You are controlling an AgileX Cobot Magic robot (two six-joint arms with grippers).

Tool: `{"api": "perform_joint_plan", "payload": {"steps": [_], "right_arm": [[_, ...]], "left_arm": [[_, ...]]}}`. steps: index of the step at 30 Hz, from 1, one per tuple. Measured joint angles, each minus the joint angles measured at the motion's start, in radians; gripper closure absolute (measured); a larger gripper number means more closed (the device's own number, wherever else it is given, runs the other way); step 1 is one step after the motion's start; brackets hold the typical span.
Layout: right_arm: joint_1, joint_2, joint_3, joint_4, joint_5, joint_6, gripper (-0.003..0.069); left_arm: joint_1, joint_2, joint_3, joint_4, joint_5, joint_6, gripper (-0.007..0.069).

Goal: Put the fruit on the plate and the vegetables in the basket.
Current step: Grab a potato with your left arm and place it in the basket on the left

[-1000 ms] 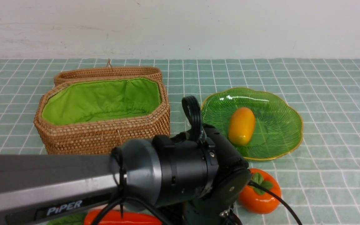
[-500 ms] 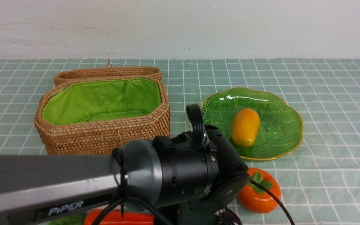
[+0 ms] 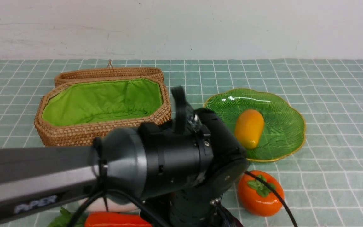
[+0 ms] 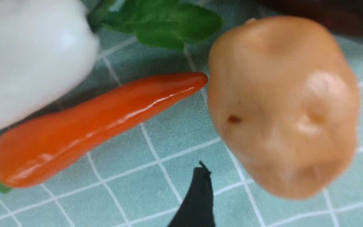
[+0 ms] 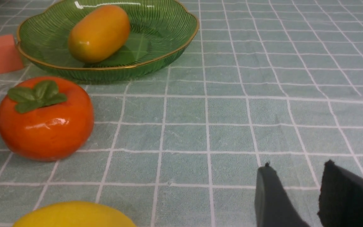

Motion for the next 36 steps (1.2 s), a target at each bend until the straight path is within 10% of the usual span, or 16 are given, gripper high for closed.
{"api": "perform_joint_plan", "payload": {"steps": [36], "right_arm": [[0.000,0.000,0.000,0.000,0.000,0.000,0.0417]], "left_arm": [[0.176,0.045,0.119,-0.227,-0.262,0.045,0.0013]]}}
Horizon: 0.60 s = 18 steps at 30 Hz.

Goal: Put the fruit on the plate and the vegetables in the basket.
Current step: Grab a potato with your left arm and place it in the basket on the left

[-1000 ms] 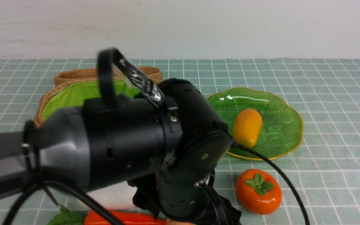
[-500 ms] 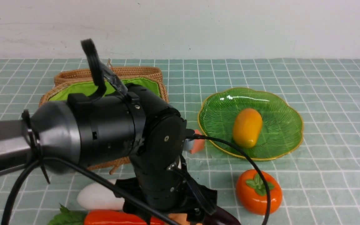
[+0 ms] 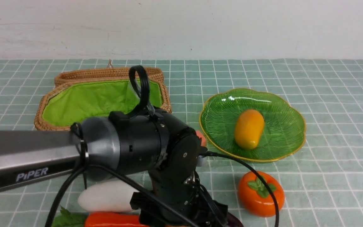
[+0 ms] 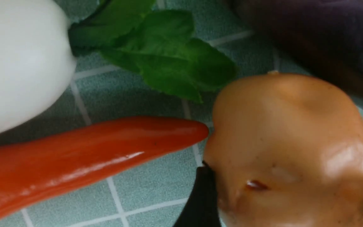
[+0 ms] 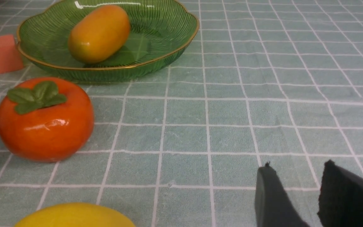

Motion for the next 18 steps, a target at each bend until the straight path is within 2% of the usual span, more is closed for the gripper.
{"api": "perform_joint_plan", "payload": {"steps": [3,13,18], "right_arm": [[0.000,0.000,0.000,0.000,0.000,0.000,0.0417],[0.000,0.000,0.000,0.000,0.000,0.000,0.0417],[0.000,0.000,0.000,0.000,0.000,0.000,0.0417]], "left_arm": [[0.000,0.001,-0.002,0.000,0.003,0.000,0.0043],[0.002,-0.094,-0.029,0.079,0.096,0.000,0.0043],[0.077,-0.253,-0.135,0.113,0.158,0.023,0.0043]]}}
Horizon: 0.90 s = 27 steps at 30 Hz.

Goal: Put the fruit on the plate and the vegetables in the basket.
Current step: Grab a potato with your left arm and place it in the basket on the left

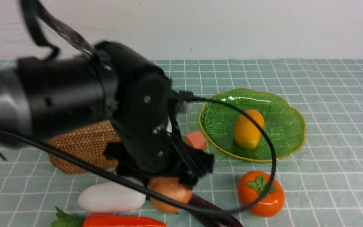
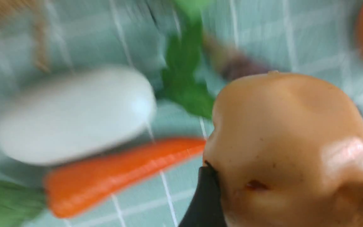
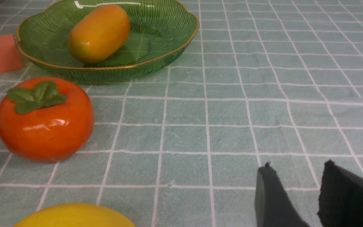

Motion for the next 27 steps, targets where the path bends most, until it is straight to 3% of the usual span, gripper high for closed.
{"api": "perform_joint_plan", "payload": {"steps": [4,6,7,11,15,22,27], "right_arm": [[0.000,0.000,0.000,0.000,0.000,0.000,0.0417],[0.000,0.000,0.000,0.000,0.000,0.000,0.0417],[0.000,0.000,0.000,0.000,0.000,0.000,0.0417],[0.000,0.000,0.000,0.000,0.000,0.000,0.0417],[0.000,0.000,0.000,0.000,0.000,0.000,0.0417],[0.000,0.000,0.000,0.000,0.000,0.000,0.0417],[0.000,0.000,0.000,0.000,0.000,0.000,0.0417]], "left_arm": [[0.115,-0.056,-0.068,0.008,0.009,0.015,0.0043],[0.246,-0.067,-0.107,0.015,-0.008,0.023,0.0043],[0.255,-0.067,-0.110,0.016,-0.015,0.023,0.0043],[0.429,-0.031,-0.120,0.031,-0.144,-0.014,0.0043],[0.482,0.032,-0.120,0.051,-0.217,-0.062,0.0043],[0.489,0.131,-0.120,0.072,-0.246,-0.076,0.0039],[0.489,0.133,-0.120,0.076,-0.248,-0.064,-0.0041]]}}
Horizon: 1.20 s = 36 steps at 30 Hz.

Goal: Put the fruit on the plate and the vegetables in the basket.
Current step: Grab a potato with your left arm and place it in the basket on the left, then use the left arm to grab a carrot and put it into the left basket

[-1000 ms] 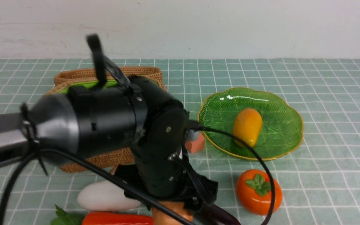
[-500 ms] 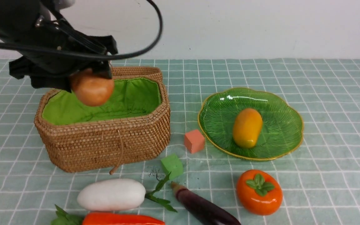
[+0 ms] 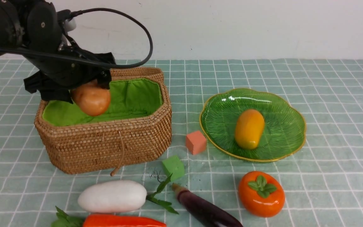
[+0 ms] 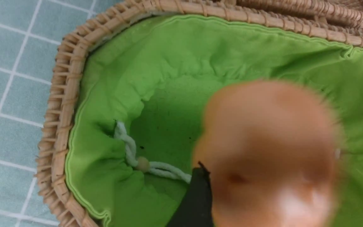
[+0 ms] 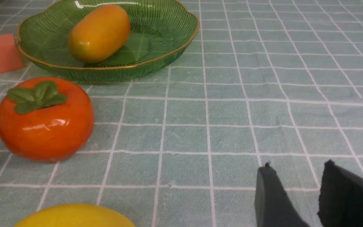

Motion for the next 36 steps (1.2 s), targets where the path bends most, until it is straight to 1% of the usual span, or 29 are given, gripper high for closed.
{"api": "perform_joint_plan", "payload": {"steps": [5,7,8,9,10,11,12,13,17,21,23,25,26,27,28,29,30,31,32,33,34,35,36], "right_arm": [[0.000,0.000,0.000,0.000,0.000,0.000,0.0417],[0.000,0.000,0.000,0.000,0.000,0.000,0.0417],[0.000,0.000,0.000,0.000,0.000,0.000,0.0417],[0.000,0.000,0.000,0.000,0.000,0.000,0.0417],[0.000,0.000,0.000,0.000,0.000,0.000,0.0417],[0.000,0.000,0.000,0.000,0.000,0.000,0.0417],[0.000,0.000,0.000,0.000,0.000,0.000,0.0417],[0.000,0.000,0.000,0.000,0.000,0.000,0.0417],[0.000,0.000,0.000,0.000,0.000,0.000,0.0417],[0.000,0.000,0.000,0.000,0.000,0.000,0.0417],[0.000,0.000,0.000,0.000,0.000,0.000,0.0417],[0.000,0.000,0.000,0.000,0.000,0.000,0.0417],[0.000,0.000,0.000,0.000,0.000,0.000,0.0417],[0.000,0.000,0.000,0.000,0.000,0.000,0.0417],[0.000,0.000,0.000,0.000,0.000,0.000,0.0417],[0.000,0.000,0.000,0.000,0.000,0.000,0.0417],[0.000,0.000,0.000,0.000,0.000,0.000,0.0417],[0.000,0.000,0.000,0.000,0.000,0.000,0.0417],[0.000,0.000,0.000,0.000,0.000,0.000,0.0417],[0.000,0.000,0.000,0.000,0.000,0.000,0.0417],[0.000,0.000,0.000,0.000,0.000,0.000,0.0417],[0.000,0.000,0.000,0.000,0.000,0.000,0.0417],[0.000,0.000,0.000,0.000,0.000,0.000,0.0417]], "left_arm": [[0.000,0.000,0.000,0.000,0.024,0.043,-0.0029],[0.000,-0.007,0.000,-0.001,0.070,0.104,0.0000],[0.000,-0.007,0.000,-0.001,0.075,0.112,0.0003],[0.000,-0.014,0.000,-0.006,0.096,0.144,0.0014],[-0.004,-0.035,0.000,-0.014,0.149,0.250,0.0041],[-0.007,-0.048,0.000,-0.015,0.182,0.297,0.0055],[-0.010,-0.055,0.000,-0.016,0.189,0.308,0.0057],[-0.025,-0.087,0.000,-0.018,0.256,0.401,0.0072],[-0.072,-0.170,0.015,-0.048,0.367,0.511,0.0082],[-0.120,-0.256,0.134,-0.105,0.362,0.587,0.0083],[-0.138,-0.276,0.218,-0.124,0.329,0.646,0.0083],[-0.147,-0.273,0.292,-0.132,0.284,0.733,0.0083],[-0.148,-0.270,0.298,-0.133,0.280,0.756,0.0083],[-0.148,-0.265,0.320,-0.133,0.264,0.794,0.0083],[-0.148,-0.247,0.346,-0.134,0.244,0.912,0.0083],[-0.148,-0.241,0.352,-0.134,0.244,0.943,0.0083],[-0.148,-0.219,0.359,-0.142,0.243,1.076,0.0083],[-0.148,-0.208,0.360,-0.156,0.247,1.142,0.0083],[-0.148,-0.200,0.360,-0.175,0.257,1.180,0.0083],[-0.148,-0.189,0.360,-0.210,0.279,1.259,0.0083],[-0.148,-0.182,0.360,-0.235,0.301,1.293,0.0083],[-0.148,-0.180,0.360,-0.241,0.305,1.301,0.0083],[-0.148,-0.160,0.360,-0.293,0.335,1.345,0.0084]]}}
